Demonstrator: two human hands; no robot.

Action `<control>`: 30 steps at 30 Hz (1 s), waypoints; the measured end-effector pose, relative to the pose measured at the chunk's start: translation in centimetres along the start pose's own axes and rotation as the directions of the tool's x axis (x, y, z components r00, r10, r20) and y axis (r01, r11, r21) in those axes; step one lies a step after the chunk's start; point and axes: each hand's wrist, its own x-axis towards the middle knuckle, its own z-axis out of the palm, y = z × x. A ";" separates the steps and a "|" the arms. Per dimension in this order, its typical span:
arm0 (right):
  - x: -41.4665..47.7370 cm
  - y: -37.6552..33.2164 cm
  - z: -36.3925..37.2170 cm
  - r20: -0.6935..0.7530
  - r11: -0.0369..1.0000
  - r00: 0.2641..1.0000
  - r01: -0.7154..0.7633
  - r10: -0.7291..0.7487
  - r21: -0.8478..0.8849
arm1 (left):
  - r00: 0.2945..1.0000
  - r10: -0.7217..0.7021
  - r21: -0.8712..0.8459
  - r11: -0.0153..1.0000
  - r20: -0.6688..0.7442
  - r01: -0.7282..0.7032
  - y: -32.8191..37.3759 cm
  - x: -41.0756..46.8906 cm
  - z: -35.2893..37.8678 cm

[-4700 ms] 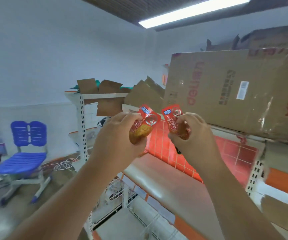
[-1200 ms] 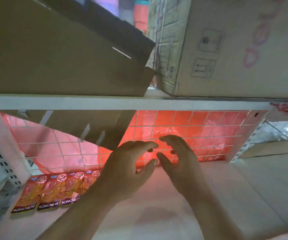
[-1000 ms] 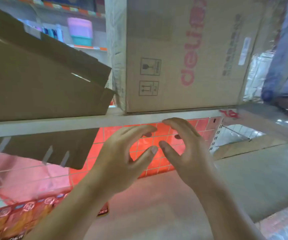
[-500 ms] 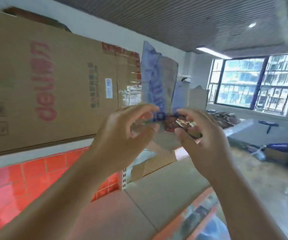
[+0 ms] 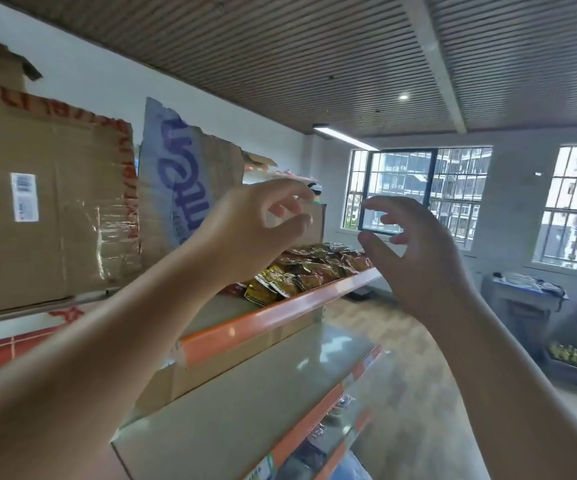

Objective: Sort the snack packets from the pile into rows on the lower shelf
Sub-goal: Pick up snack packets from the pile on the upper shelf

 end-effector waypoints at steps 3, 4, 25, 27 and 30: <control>1.3 3.5 0.9 0.022 1.000 1.000 -0.014 0.015 -0.018 | 0.997 0.025 0.071 0.997 0.075 -0.030 -1.7 2.6 2.5; 1.8 4.9 1.5 0.034 1.000 0.999 -0.015 0.016 -0.025 | 0.994 0.040 0.107 0.993 0.103 -0.051 -2.5 3.4 3.3; 18.0 24.9 22.9 0.309 0.993 0.944 0.107 -0.120 0.057 | 0.950 -0.117 0.462 0.886 0.288 -0.030 -22.3 19.8 11.0; 18.9 25.4 24.2 0.340 0.990 0.931 0.104 -0.130 0.092 | 0.945 -0.144 0.496 0.868 0.293 -0.022 -22.7 20.0 10.9; 20.3 25.8 25.5 0.362 0.981 0.918 0.110 -0.162 0.160 | 0.931 -0.197 0.558 0.830 0.307 -0.008 -22.7 20.4 11.1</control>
